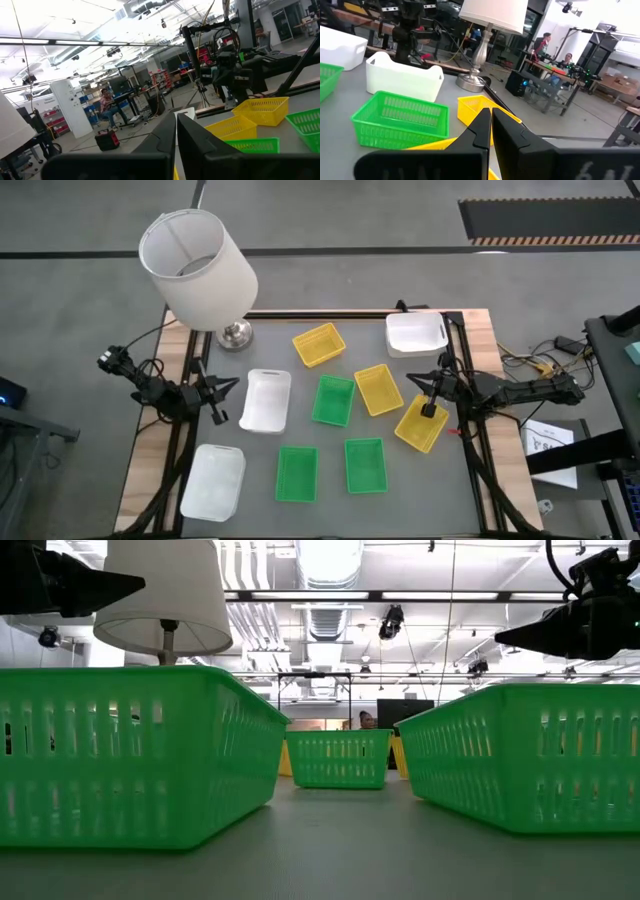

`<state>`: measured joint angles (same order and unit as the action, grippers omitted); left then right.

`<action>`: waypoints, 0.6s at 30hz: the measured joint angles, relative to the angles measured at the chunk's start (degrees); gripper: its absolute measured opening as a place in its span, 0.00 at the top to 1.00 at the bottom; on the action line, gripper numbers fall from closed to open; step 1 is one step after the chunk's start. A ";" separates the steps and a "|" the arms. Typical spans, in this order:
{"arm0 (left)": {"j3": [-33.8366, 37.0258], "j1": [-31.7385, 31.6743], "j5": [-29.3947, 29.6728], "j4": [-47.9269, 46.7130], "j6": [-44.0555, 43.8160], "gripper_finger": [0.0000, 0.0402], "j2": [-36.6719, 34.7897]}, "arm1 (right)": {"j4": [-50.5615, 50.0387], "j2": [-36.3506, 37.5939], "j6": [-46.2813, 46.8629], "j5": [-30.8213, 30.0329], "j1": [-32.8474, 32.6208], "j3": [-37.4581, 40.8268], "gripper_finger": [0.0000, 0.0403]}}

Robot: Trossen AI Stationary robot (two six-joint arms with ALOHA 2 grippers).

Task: Stack baskets by color
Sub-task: Stack the middle yellow bin on the left yellow bin

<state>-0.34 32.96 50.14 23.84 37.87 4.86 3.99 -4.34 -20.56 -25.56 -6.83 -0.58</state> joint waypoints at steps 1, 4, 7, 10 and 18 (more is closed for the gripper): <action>-0.02 -0.02 -0.19 0.70 -0.63 1.00 0.00 | 0.00 0.01 0.00 0.00 0.00 -0.02 0.98; -0.02 0.00 -2.73 2.99 -9.08 1.00 -0.02 | 0.00 0.02 0.00 -0.02 0.00 -0.02 0.98; 0.00 0.00 -4.41 5.83 -16.50 1.00 -0.02 | 0.12 0.00 0.02 0.00 0.00 -0.02 0.98; 0.00 -0.01 -4.56 5.70 -22.11 1.00 0.00 | 0.78 0.01 9.28 0.40 -0.02 0.00 0.98; 0.00 -0.01 -5.19 6.06 -24.03 1.00 -0.01 | 5.74 -0.26 34.95 -15.98 1.00 0.00 0.98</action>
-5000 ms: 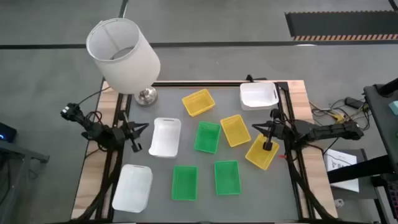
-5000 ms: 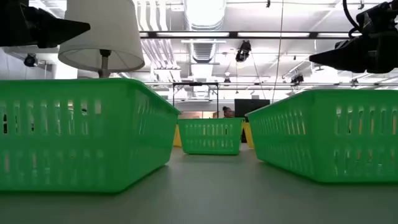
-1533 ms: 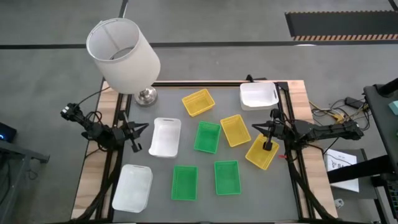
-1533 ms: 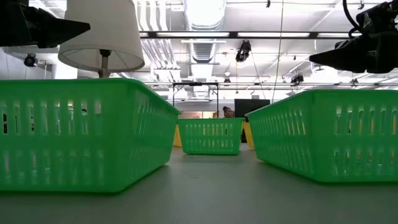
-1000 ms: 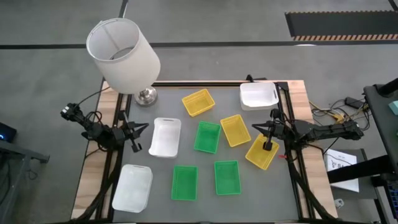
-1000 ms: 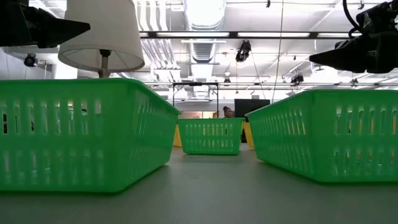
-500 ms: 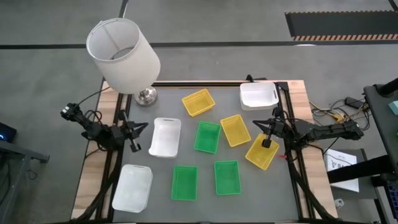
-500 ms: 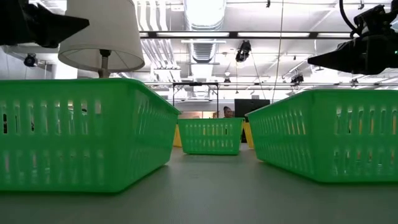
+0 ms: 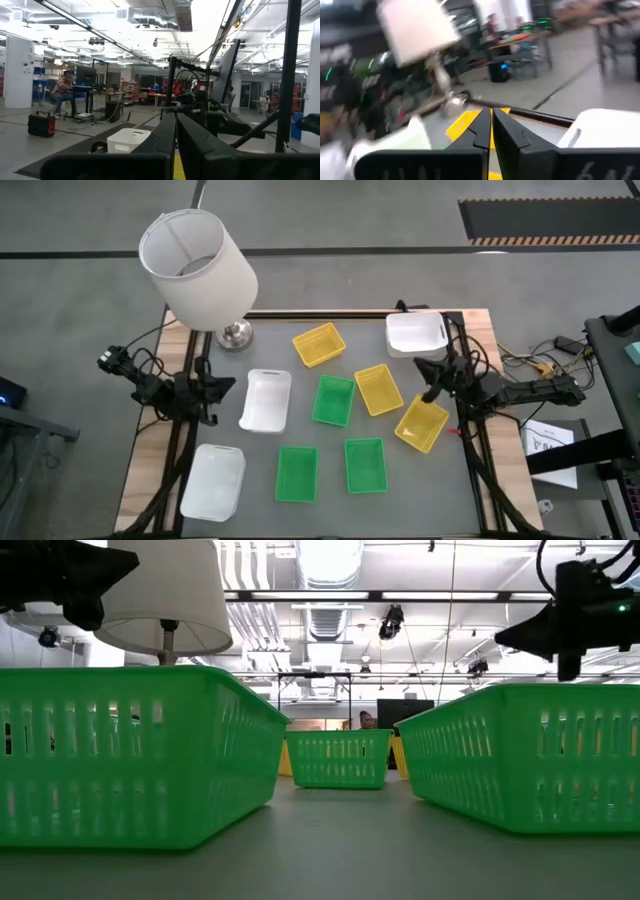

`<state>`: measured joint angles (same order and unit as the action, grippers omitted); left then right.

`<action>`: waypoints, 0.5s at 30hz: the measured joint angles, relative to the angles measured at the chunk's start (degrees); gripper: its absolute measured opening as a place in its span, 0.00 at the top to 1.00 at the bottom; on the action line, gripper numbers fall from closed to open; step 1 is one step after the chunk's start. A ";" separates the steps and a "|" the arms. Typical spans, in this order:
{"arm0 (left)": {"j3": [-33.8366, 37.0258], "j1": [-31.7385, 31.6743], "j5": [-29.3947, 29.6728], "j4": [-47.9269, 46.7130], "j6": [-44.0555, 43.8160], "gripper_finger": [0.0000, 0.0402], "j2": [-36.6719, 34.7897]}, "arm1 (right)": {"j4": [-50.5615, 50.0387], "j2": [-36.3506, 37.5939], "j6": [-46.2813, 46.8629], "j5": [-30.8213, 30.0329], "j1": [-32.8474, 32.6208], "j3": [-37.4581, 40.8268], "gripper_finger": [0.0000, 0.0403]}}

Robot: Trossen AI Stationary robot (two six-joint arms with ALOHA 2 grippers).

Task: Stack baskets by color
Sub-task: Stack the middle yellow bin on the left yellow bin

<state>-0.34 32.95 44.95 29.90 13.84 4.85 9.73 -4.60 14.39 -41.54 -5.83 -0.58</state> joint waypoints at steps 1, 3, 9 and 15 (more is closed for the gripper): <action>0.00 0.01 0.01 0.71 0.20 1.00 0.01 | 1.11 0.00 2.25 -0.66 0.18 -0.05 0.98; 0.00 0.00 -0.06 4.01 0.38 1.00 0.01 | 1.57 -0.07 4.70 0.31 0.25 -0.71 0.98; 0.00 0.02 -5.95 6.93 0.02 1.00 0.10 | 1.64 -1.86 3.75 3.45 0.23 -4.19 0.98; 0.00 0.00 -8.72 15.17 0.65 1.00 0.36 | 1.71 -6.04 5.09 3.44 0.23 -5.55 0.98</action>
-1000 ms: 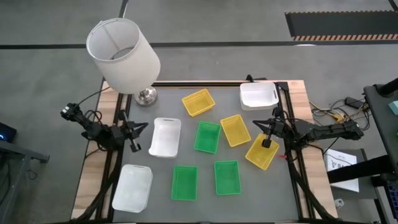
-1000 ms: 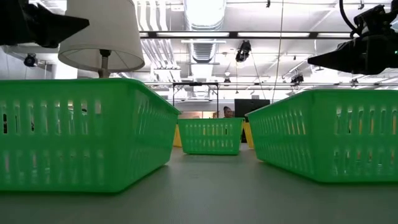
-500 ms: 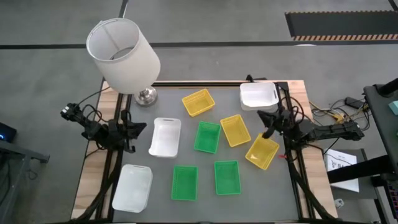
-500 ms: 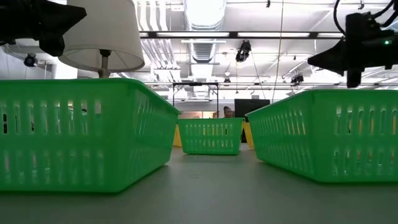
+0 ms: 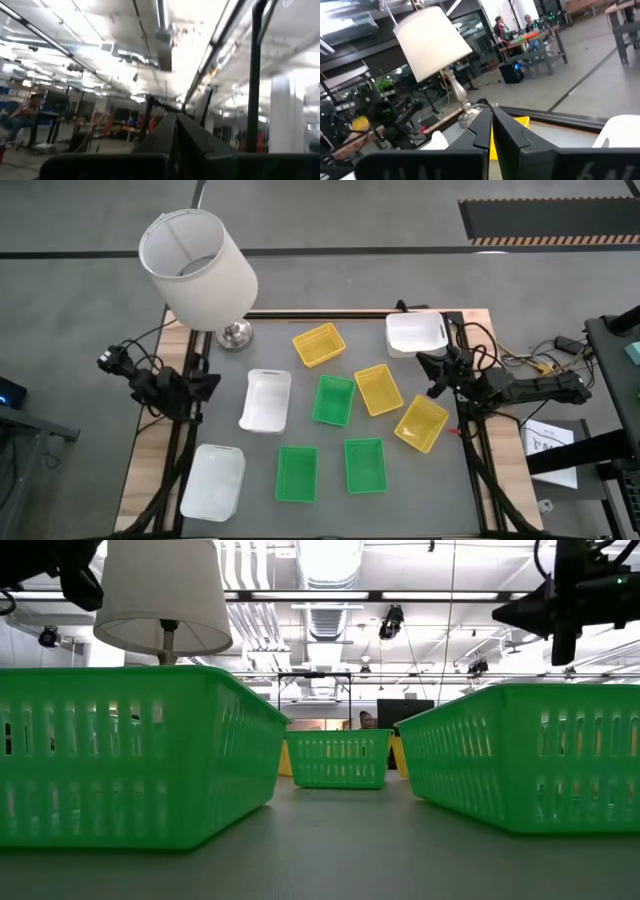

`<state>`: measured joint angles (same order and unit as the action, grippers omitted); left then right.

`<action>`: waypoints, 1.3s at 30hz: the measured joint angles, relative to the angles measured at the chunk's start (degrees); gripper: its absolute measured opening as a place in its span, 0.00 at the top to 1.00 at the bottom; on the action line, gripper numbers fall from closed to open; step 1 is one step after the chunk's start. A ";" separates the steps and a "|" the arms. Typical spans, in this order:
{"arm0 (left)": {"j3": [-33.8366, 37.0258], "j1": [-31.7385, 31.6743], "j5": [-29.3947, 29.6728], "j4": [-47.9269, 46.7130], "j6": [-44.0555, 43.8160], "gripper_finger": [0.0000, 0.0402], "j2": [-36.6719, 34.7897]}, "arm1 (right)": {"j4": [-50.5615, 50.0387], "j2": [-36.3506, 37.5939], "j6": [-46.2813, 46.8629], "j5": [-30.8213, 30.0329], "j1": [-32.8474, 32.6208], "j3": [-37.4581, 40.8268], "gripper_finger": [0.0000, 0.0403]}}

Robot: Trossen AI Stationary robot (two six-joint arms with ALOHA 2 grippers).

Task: Stack baskets by color
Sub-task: Stack the middle yellow bin on the left yellow bin

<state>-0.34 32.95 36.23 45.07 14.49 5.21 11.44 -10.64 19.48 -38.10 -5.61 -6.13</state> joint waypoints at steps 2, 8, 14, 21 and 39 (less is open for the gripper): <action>-0.06 0.00 -0.01 4.05 2.32 1.00 0.00 | 0.00 -1.44 0.47 -0.97 0.00 0.00 0.98; -0.36 0.00 -1.46 7.62 2.35 1.00 0.18 | 2.73 -4.89 0.54 -0.79 0.00 -0.07 0.98; -0.02 0.02 -3.19 7.46 2.28 1.00 3.13 | 3.92 -6.66 0.52 -0.70 0.00 -0.15 0.98; 0.00 0.02 -3.19 8.05 2.35 1.00 6.11 | 4.05 -7.76 0.00 -0.92 0.00 -0.15 0.98; -0.92 0.02 -14.71 16.64 5.52 1.00 14.09 | 21.62 -19.94 -2.92 5.13 0.00 -0.30 0.98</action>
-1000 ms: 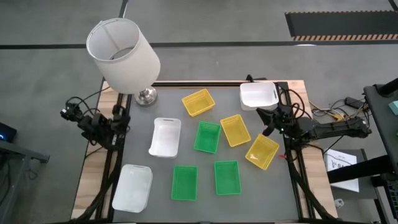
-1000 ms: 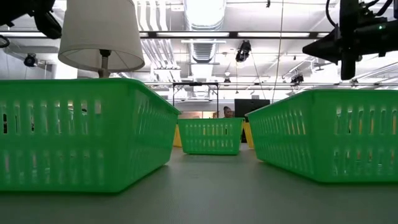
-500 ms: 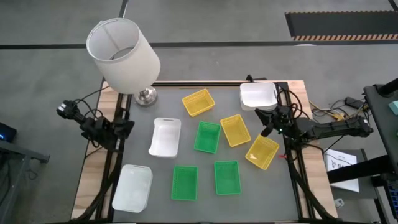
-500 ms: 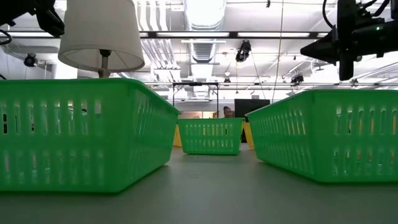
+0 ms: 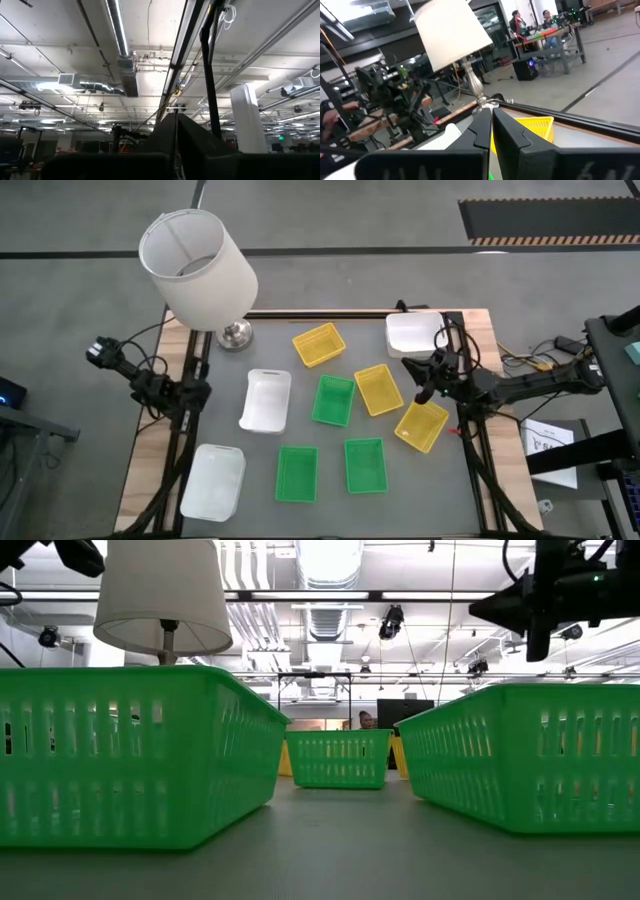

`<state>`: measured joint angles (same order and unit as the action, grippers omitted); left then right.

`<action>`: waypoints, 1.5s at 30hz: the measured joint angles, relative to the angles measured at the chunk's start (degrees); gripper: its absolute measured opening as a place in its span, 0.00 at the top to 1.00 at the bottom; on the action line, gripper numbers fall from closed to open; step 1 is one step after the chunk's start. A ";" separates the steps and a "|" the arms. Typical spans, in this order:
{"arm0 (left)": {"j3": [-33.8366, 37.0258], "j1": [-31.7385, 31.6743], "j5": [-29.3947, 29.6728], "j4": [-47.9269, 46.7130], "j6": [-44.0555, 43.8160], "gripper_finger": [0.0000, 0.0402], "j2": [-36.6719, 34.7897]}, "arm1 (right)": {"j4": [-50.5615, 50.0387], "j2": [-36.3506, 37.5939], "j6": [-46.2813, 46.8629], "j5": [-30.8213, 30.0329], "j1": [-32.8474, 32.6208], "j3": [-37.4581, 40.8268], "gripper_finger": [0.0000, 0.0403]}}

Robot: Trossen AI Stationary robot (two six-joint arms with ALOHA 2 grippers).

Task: Stack baskets by color
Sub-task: Stack the middle yellow bin on the left yellow bin

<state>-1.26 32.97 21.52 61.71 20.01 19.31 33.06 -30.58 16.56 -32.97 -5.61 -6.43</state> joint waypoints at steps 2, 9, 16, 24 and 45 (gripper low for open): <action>-0.02 -0.02 0.00 0.21 -0.04 1.00 0.73 | 0.12 -1.18 0.32 0.00 0.00 -0.81 0.98; -0.11 -0.01 0.02 1.96 -0.20 1.00 2.05 | -0.24 -7.07 0.40 2.17 -0.02 -5.96 0.98; -0.17 0.00 0.02 2.16 -1.59 1.00 2.47 | -11.07 -15.01 7.21 6.32 -0.27 -14.49 0.98; -0.17 0.00 0.04 2.14 -3.21 1.00 3.26 | -28.26 -27.58 14.11 6.49 -1.09 -28.00 0.98; -0.22 0.00 0.11 2.19 -3.17 1.00 3.04 | -90.24 -59.49 37.49 15.44 -1.11 -68.33 0.71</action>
<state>-1.48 32.97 21.63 63.90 16.84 22.35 -57.18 -90.07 54.05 -17.53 -6.72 -74.75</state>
